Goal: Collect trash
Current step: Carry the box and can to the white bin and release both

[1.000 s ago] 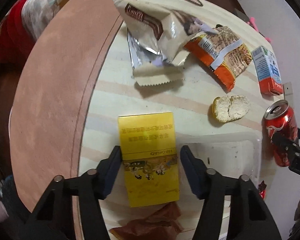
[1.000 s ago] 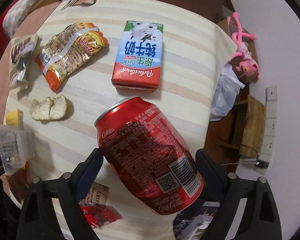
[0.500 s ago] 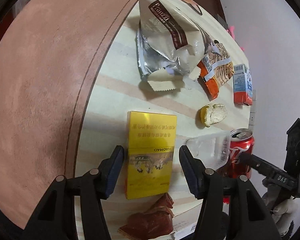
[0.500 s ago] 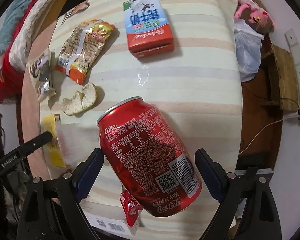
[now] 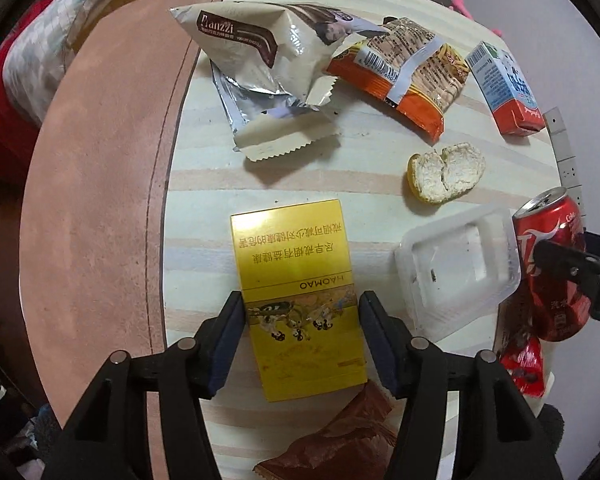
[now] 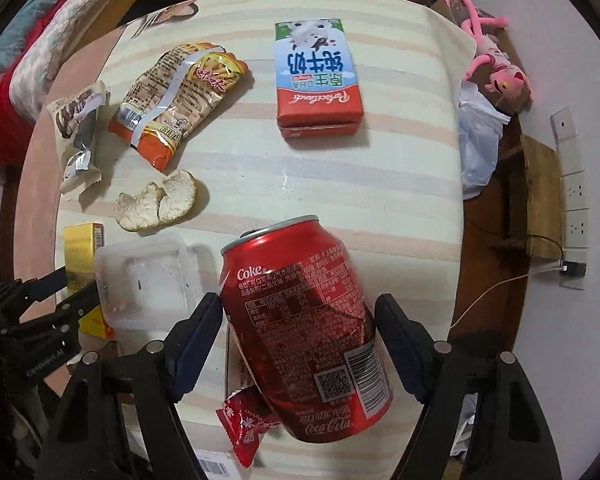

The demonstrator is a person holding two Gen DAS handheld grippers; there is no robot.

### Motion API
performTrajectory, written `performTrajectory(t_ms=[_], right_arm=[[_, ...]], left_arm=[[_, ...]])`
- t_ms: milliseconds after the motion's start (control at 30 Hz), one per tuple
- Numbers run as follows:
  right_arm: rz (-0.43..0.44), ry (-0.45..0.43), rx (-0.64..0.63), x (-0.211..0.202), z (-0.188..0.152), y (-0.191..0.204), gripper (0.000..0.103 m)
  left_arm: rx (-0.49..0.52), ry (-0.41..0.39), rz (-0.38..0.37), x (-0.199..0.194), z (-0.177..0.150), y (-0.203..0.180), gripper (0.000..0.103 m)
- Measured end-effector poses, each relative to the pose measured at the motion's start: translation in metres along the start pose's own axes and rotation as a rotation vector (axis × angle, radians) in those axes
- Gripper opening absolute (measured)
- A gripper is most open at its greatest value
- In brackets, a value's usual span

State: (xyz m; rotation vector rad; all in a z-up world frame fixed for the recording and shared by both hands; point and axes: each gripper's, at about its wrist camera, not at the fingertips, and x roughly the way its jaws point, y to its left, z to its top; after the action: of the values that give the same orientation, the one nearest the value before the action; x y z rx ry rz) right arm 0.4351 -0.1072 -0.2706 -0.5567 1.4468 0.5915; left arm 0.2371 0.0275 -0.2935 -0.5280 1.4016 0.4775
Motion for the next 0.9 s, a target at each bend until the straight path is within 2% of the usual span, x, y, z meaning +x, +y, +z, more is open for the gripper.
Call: performTrajectory(t_ms=[133,267,400,467,667,733,900], right_arm=[[0.004,0.045,-0.006,0.013,0.004,0.001,0.083],[0.004,0.032,0.002,0.014,0.004,0.004,0.083],[0.002,-0.006,0.020,0.004,-0.006,0.006,0.082],[0.009,-0.036,0.034,-0.006,-0.013,0.005,0.082],[0.016,-0.198,0.069,-0.055,-0.036,0.016,0.080],[0.027,-0.250,0.073,-0.075,-0.045,0.026,0.080],[0.096,-0.345,0.071,-0.118,-0.063,0.058,0.079]], left_arm=[[0.020,0.000,0.023,0.007,-0.011,-0.018,0.055],[0.027,-0.024,0.045,0.006,-0.003,-0.012,0.054],[0.032,-0.109,0.072,-0.029,-0.013,-0.008,0.054],[0.041,-0.183,0.098,-0.061,-0.022,-0.005,0.054],[0.021,-0.371,0.115,-0.129,-0.040,0.009,0.054],[0.015,-0.431,0.112,-0.156,-0.046,0.019,0.054],[0.002,-0.534,0.089,-0.185,-0.042,0.065,0.054]])
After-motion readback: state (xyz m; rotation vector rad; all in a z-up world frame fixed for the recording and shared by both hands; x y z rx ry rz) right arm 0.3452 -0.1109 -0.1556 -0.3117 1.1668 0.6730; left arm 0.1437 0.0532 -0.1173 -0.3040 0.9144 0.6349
